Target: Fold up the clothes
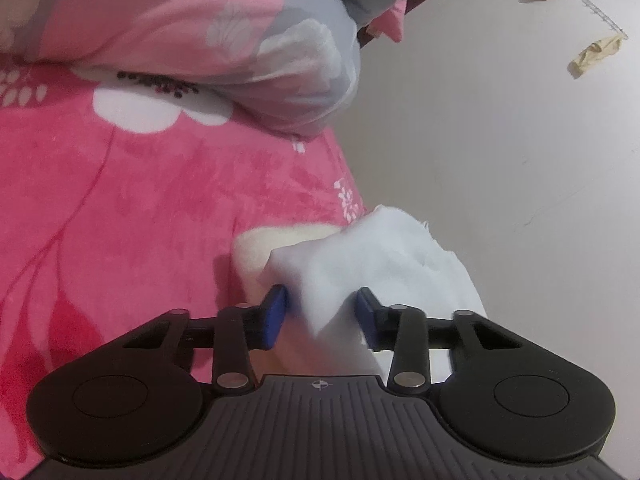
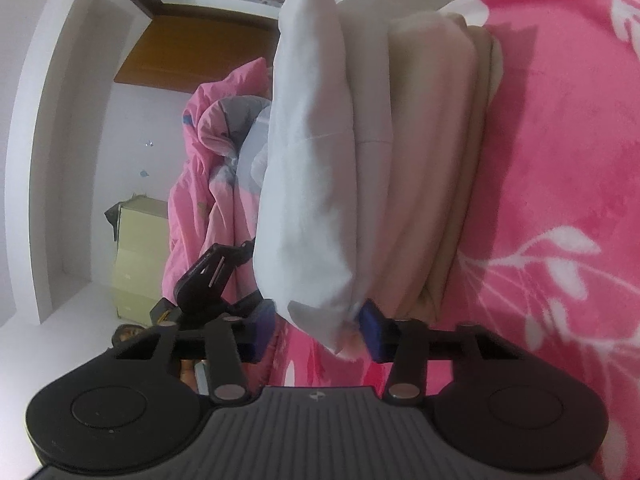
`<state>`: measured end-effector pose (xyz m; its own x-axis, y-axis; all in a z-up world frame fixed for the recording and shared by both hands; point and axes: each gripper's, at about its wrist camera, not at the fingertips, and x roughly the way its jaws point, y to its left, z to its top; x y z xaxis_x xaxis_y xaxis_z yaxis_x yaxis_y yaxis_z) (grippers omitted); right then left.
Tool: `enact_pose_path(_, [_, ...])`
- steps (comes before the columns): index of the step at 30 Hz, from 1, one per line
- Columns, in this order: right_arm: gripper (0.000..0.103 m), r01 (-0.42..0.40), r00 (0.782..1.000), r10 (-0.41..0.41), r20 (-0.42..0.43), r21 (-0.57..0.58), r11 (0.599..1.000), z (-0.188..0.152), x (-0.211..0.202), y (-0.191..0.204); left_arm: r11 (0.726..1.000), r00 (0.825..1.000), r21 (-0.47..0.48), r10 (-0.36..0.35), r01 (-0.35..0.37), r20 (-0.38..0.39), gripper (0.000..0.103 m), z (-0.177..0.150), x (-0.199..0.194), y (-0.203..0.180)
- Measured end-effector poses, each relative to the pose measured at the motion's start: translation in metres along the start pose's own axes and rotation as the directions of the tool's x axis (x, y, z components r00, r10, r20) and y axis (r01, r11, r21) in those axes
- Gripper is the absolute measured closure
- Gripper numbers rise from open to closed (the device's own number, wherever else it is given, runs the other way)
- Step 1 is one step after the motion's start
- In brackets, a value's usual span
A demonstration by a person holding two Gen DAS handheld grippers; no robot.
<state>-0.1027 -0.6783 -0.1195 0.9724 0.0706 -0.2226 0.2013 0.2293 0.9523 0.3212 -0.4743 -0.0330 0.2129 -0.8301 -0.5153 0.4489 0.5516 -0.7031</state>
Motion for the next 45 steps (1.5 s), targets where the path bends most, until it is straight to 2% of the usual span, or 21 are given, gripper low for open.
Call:
enact_pose_path(2, [0.067, 0.005, 1.0, -0.005, 0.009, -0.002, 1.0, -0.002, -0.001, 0.0, 1.0, 1.0, 0.013, 0.002, -0.002, 0.01, 0.076, 0.0, -0.001, -0.002])
enact_pose_path(6, [0.084, 0.008, 1.0, -0.008, 0.023, -0.012, 1.0, -0.003, 0.0, 0.001, 0.999, 0.999, 0.048, 0.006, -0.008, 0.043, 0.092, 0.001, -0.002, -0.011])
enact_pose_path(9, [0.092, 0.0, 0.999, 0.002, 0.037, -0.05, 0.999, -0.004, 0.0, 0.012, 0.997, 0.998, 0.075, 0.008, -0.013, 0.069, 0.095, 0.002, -0.003, -0.018])
enact_pose_path(17, [0.094, -0.034, 0.999, 0.037, 0.026, -0.118, 0.992, -0.005, 0.013, 0.04, 0.996, 0.995, 0.087, 0.004, -0.013, 0.103, 0.095, 0.01, -0.001, -0.019])
enact_pose_path(22, [0.094, -0.015, 1.0, 0.015, -0.002, -0.107, 0.994, -0.012, 0.023, 0.029, 0.998, 0.997, 0.058, 0.027, -0.032, 0.075, 0.094, 0.006, 0.007, -0.002])
enact_pose_path(24, [0.094, -0.004, 1.0, 0.003, -0.01, -0.098, 0.995, -0.013, 0.025, 0.021, 0.999, 0.998, 0.047, 0.025, -0.028, 0.064, 0.09, 0.005, 0.01, 0.003])
enact_pose_path(26, [0.093, 0.006, 1.0, -0.008, -0.022, -0.092, 0.996, -0.011, 0.027, 0.018, 0.999, 0.998, 0.046, 0.024, -0.027, 0.064, 0.08, 0.004, 0.008, 0.004])
enact_pose_path(28, [0.087, 0.015, 0.999, -0.017, -0.027, -0.097, 0.995, -0.01, 0.025, 0.019, 0.998, 0.997, 0.048, 0.044, -0.047, 0.069, 0.059, 0.004, 0.003, 0.003])
enact_pose_path(29, [0.085, 0.028, 0.999, -0.031, -0.023, -0.114, 0.993, -0.009, 0.022, 0.023, 0.997, 0.996, 0.048, 0.054, -0.058, 0.077, 0.056, 0.005, 0.0, 0.002])
enact_pose_path(31, [0.069, 0.072, 0.997, -0.072, 0.007, -0.163, 0.984, -0.011, 0.014, 0.032, 0.996, 0.991, 0.053, 0.07, -0.077, 0.113, 0.047, 0.006, -0.01, -0.001])
enact_pose_path(33, [0.068, 0.118, 0.993, -0.11, 0.048, -0.22, 0.968, -0.015, 0.002, 0.042, 0.993, 0.981, 0.075, 0.08, -0.095, 0.176, 0.042, 0.005, -0.024, -0.007])
enact_pose_path(35, [0.068, 0.16, 0.985, -0.133, 0.111, -0.294, 0.942, -0.02, -0.016, 0.056, 0.984, 0.97, 0.14, 0.073, -0.107, 0.231, 0.04, 0.003, -0.034, -0.019])
enact_pose_path(37, [0.068, 0.228, 0.966, -0.156, 0.205, -0.396, 0.89, -0.022, -0.029, 0.078, 0.971, 0.97, 0.212, 0.062, -0.113, 0.236, 0.04, 0.0, -0.035, -0.033])
enact_pose_path(39, [0.069, 0.29, 0.944, -0.161, 0.286, -0.497, 0.818, -0.023, -0.032, 0.101, 0.954, 0.98, 0.281, 0.053, -0.107, 0.194, 0.04, -0.008, -0.028, -0.047])
enact_pose_path(42, [0.071, 0.369, 0.914, -0.146, 0.379, -0.624, 0.689, -0.02, -0.024, 0.121, 0.929, 0.99, 0.355, 0.059, -0.101, 0.128, 0.038, -0.022, -0.01, -0.061])
enact_pose_path(44, [0.073, 0.439, 0.884, -0.159, 0.44, -0.66, 0.61, -0.011, -0.015, 0.119, 0.925, 0.99, 0.361, 0.085, -0.12, 0.111, 0.037, -0.029, 0.003, -0.061])
enact_pose_path(45, [0.076, 0.463, 0.872, -0.169, 0.46, -0.66, 0.591, -0.003, -0.008, 0.114, 0.923, 0.989, 0.361, 0.1, -0.133, 0.111, 0.036, -0.031, 0.009, -0.058])
